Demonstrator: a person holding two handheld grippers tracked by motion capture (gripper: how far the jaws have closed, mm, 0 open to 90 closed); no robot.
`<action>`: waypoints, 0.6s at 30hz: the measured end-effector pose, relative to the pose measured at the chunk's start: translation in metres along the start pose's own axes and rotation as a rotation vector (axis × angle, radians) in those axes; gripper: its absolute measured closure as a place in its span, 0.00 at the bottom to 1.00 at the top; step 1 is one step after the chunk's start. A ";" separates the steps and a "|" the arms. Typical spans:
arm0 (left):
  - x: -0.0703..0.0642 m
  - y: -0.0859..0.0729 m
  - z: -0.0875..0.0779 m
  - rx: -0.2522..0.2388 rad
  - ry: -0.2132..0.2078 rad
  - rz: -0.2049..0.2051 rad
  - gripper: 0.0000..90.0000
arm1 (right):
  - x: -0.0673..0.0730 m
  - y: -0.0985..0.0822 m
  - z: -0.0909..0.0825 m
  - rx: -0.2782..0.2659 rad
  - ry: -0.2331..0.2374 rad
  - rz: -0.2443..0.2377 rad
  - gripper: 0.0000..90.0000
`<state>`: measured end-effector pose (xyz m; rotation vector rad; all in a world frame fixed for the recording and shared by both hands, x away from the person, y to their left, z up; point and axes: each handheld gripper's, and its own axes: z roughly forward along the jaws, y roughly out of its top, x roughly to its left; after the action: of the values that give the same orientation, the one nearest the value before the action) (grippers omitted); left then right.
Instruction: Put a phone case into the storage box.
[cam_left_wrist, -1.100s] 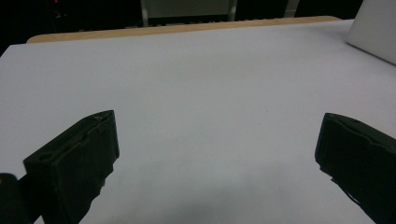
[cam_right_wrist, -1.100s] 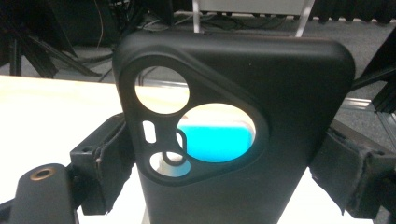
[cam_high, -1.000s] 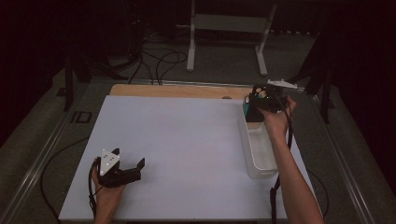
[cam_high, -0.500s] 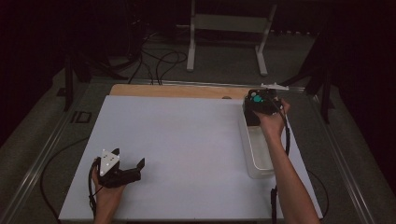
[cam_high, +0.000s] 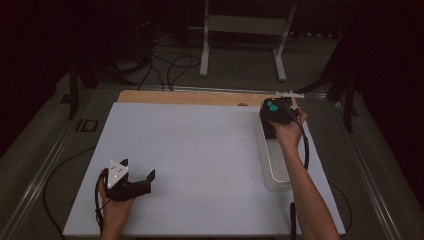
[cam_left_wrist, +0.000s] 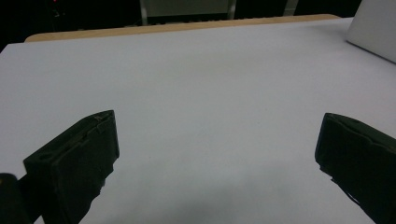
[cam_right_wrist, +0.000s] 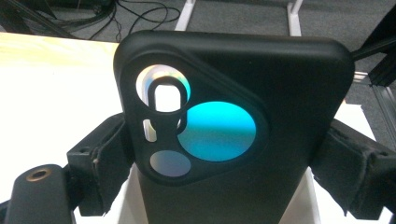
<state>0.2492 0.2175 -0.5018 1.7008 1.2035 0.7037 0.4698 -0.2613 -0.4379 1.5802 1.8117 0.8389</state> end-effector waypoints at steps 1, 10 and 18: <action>0.000 0.000 0.000 0.001 0.000 0.001 0.00 | 0.000 0.000 0.001 0.003 0.000 0.000 0.13; 0.001 0.000 0.000 -0.003 -0.001 -0.008 0.00 | 0.001 -0.002 0.005 0.018 -0.007 0.001 0.13; 0.001 0.000 0.000 -0.003 -0.002 -0.007 0.00 | 0.000 -0.003 0.005 0.021 0.024 0.004 0.11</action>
<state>0.2491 0.2185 -0.5020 1.6941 1.2061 0.6988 0.4719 -0.2610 -0.4433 1.5936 1.8401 0.8465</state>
